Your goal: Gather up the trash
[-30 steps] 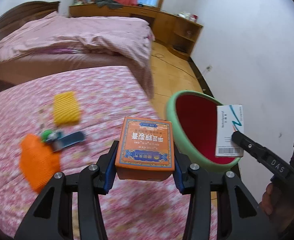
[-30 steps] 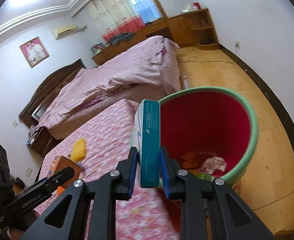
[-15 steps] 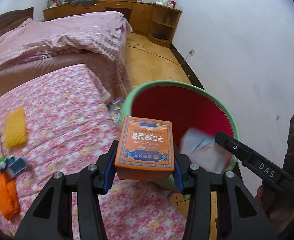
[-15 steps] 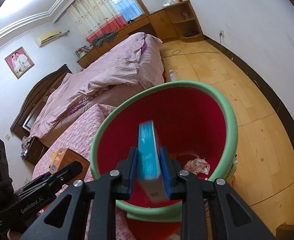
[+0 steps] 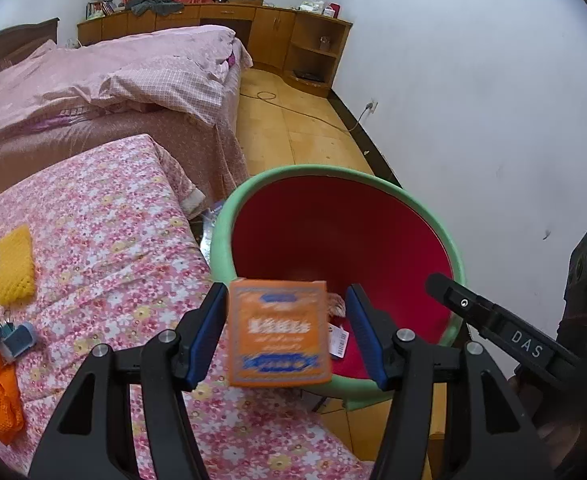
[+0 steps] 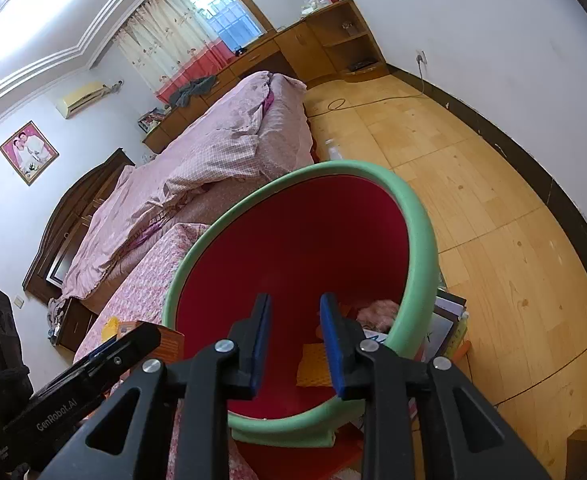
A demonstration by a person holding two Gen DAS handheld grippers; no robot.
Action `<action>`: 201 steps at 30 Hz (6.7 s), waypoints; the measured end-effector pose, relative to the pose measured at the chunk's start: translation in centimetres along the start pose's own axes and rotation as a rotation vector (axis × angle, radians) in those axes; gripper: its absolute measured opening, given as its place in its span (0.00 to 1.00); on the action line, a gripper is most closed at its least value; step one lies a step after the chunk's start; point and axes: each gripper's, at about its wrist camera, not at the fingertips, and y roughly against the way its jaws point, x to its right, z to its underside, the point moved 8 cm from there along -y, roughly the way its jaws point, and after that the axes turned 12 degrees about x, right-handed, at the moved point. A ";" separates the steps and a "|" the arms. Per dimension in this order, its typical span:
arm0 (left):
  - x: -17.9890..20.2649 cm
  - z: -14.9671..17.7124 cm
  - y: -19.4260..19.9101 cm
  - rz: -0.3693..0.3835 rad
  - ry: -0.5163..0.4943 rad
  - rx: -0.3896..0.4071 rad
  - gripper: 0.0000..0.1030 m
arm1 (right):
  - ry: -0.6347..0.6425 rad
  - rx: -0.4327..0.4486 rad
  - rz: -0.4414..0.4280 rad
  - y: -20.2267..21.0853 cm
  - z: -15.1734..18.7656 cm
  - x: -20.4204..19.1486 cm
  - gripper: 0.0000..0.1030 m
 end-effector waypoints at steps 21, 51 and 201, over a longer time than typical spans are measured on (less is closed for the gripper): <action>-3.3 4.0 3.1 -0.053 0.029 -0.080 0.59 | 0.016 -0.003 -0.043 1.3 0.2 -0.7 0.28; -1.9 4.4 5.8 -0.021 -0.007 -0.030 0.51 | 0.005 0.009 -0.058 3.5 0.9 -0.4 0.30; -32.1 12.1 22.1 -0.468 0.507 0.151 0.14 | 0.417 -0.244 -0.329 -7.4 15.9 -27.3 0.16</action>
